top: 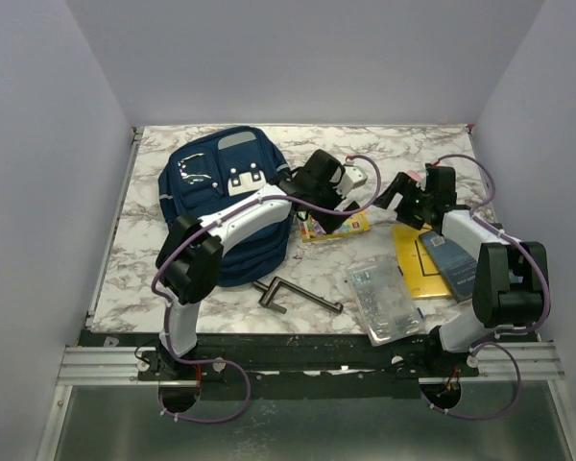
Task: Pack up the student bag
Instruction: Pick up the stationery from the center of the board.
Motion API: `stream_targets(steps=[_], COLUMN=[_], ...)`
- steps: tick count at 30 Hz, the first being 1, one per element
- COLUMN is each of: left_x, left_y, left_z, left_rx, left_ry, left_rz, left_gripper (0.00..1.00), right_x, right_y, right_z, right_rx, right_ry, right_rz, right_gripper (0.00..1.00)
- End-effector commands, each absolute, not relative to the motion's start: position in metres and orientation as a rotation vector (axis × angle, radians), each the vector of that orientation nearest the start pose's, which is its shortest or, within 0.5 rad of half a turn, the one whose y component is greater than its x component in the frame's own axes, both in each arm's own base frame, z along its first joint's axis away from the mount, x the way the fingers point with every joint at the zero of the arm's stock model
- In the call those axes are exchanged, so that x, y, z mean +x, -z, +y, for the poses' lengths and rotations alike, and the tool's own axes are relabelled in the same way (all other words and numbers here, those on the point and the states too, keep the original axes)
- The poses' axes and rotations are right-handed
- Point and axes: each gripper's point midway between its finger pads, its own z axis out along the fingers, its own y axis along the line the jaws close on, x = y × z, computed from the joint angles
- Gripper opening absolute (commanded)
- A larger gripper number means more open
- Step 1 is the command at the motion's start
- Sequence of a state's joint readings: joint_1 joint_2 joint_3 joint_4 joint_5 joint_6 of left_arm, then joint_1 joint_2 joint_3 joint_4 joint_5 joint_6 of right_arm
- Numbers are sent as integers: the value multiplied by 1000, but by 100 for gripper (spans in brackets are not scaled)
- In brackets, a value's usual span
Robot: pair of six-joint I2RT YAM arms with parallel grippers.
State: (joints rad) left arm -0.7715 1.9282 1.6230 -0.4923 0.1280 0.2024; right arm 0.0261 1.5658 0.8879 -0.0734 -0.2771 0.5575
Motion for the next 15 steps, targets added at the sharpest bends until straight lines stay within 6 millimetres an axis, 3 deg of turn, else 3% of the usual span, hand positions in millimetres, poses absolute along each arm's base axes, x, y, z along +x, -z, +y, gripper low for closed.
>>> stream_targets(steps=[1, 4, 11, 15], left_x=[351, 357, 356, 353], left_y=[-120, -115, -89, -83], left_z=[-372, -371, -364, -363], left_rx=[1287, 1157, 1003, 992], left_ry=[460, 440, 429, 458], left_rz=[2137, 2215, 2323, 2336], left_gripper=[98, 94, 87, 85], right_x=[398, 396, 386, 379], right_y=[-79, -64, -51, -40], right_z=[101, 112, 112, 119], right_rx=[438, 427, 473, 486], right_ry=[-765, -843, -855, -916], right_rz=[2338, 2412, 2441, 2466], right_gripper=[98, 83, 79, 62])
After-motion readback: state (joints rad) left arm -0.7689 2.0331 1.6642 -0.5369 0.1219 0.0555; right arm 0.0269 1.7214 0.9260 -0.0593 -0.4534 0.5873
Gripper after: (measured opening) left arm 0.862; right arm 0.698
